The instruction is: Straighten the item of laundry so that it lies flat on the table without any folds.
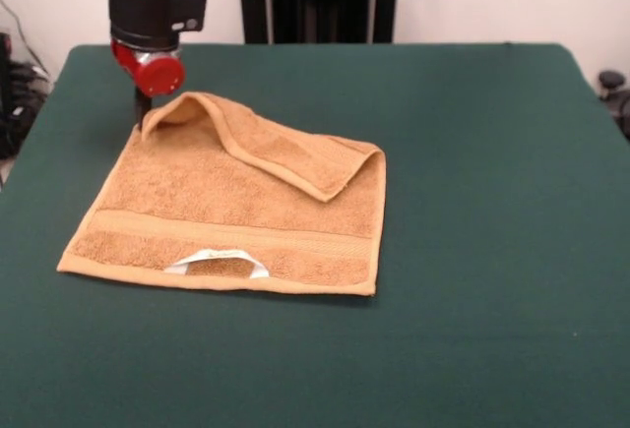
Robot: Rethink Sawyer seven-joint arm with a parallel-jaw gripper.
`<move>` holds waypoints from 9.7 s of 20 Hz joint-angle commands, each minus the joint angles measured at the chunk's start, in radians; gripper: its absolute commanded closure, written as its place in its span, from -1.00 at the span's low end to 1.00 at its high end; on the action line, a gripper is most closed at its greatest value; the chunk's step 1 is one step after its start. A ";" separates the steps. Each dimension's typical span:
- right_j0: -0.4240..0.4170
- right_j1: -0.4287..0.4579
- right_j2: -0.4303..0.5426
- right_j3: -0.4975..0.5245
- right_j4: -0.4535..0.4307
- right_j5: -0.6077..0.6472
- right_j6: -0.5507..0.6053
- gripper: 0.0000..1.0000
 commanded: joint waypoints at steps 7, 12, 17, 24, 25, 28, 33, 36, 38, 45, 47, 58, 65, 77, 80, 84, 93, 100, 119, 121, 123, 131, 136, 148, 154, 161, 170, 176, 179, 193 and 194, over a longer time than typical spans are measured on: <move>0.251 0.201 -0.250 -0.031 0.003 -0.180 0.065 1.00; 0.182 0.166 -0.182 0.000 0.011 -0.147 0.020 -1.00; 0.139 0.143 -0.139 0.004 -0.004 -0.129 -0.013 -1.00; 0.110 0.115 -0.117 0.005 -0.019 -0.116 -0.041 -1.00; 0.125 0.118 -0.139 -0.004 -0.014 -0.134 -0.026 -1.00; 0.094 0.107 -0.114 -0.007 -0.009 -0.132 -0.028 -1.00; -0.071 -0.043 0.053 0.043 -0.012 0.032 -0.186 -1.00; -0.199 -0.191 0.173 0.088 0.031 0.191 -0.357 -1.00; -0.272 -0.252 0.238 0.095 0.057 0.268 -0.445 -1.00; -0.558 -0.287 0.503 -0.016 0.133 0.574 -0.820 -1.00; -0.571 -0.264 0.518 -0.057 0.127 0.612 -0.842 -1.00; -0.456 -0.027 0.405 -0.234 -0.019 0.404 -0.680 -1.00; -0.467 0.118 0.417 -0.300 0.050 0.412 -0.678 -1.00; -0.373 0.320 0.381 -0.483 0.070 0.321 -0.536 -1.00; -0.338 0.355 0.357 -0.528 0.070 0.300 -0.492 -1.00; -0.288 0.403 0.317 -0.580 0.083 0.259 -0.421 -1.00; -0.200 0.485 0.245 -0.621 0.200 0.145 -0.279 -1.00; -0.096 0.401 0.139 -0.508 0.337 0.170 -0.218 -1.00; -0.030 0.092 0.071 -0.201 0.590 0.315 -0.325 -1.00; -0.016 0.091 0.065 -0.191 0.609 0.309 -0.322 -1.00; -0.009 0.098 0.069 -0.182 0.638 0.294 -0.310 -1.00; 0.073 0.121 0.024 -0.198 0.729 0.252 -0.258 -1.00; 0.132 0.138 -0.011 -0.207 0.784 0.243 -0.234 -1.00; 0.227 0.200 -0.054 -0.213 0.924 0.128 -0.197 -1.00; 0.307 0.225 -0.130 -0.241 1.026 0.235 -0.142 -1.00; 0.338 0.232 -0.187 -0.219 1.117 0.332 -0.116 -1.00; 0.378 0.204 -0.218 -0.172 1.197 0.306 -0.088 -1.00; 0.443 0.202 -0.293 -0.187 1.260 0.408 -0.017 -1.00; 0.452 0.208 -0.311 -0.200 1.279 0.505 0.014 -1.00; 0.451 0.233 -0.296 -0.217 1.344 0.590 0.119 -1.00; 0.449 0.236 -0.293 -0.229 1.348 0.611 0.133 -1.00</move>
